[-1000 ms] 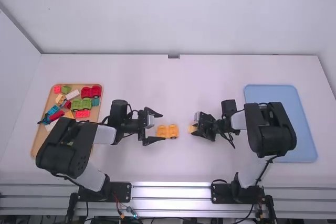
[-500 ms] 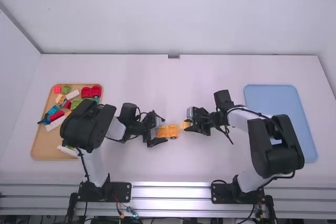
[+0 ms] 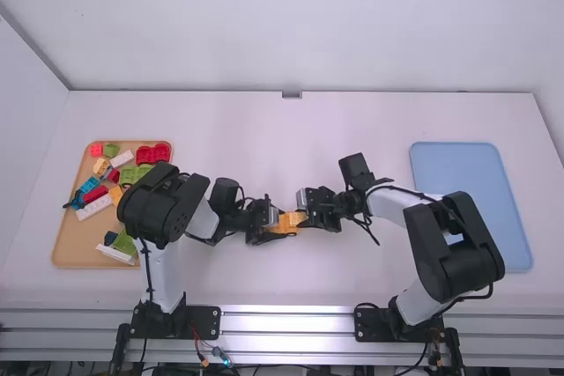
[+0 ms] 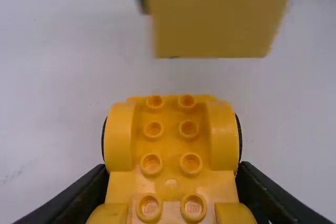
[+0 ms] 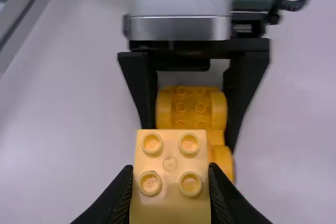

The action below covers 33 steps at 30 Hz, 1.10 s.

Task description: Assemble lego blocks to make yellow taxi

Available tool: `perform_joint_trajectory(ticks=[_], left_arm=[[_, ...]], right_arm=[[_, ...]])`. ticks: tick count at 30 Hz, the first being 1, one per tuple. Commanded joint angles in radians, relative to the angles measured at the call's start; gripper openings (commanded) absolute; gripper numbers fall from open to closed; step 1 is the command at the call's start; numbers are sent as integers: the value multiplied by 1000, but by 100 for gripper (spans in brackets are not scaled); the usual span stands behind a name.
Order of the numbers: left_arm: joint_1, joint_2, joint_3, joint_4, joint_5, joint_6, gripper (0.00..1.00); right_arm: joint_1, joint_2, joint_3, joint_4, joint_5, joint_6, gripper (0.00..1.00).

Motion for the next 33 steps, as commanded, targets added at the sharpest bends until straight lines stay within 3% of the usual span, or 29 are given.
perform_joint_trajectory(ticks=[1,3,10,33], left_arm=[[-2,14,-6,-5,-11,11,52],[-1,14,5,-23,-10,11,44],[-8,14,47,-130,42,77,39],[-8,14,22,-84,58,72,39]], right_arm=[[20,2,5,8,29,58,6],[40,25,5,25,40,54,4],[66,113,6,95,76,104,0],[68,118,6,107,105,140,1]])
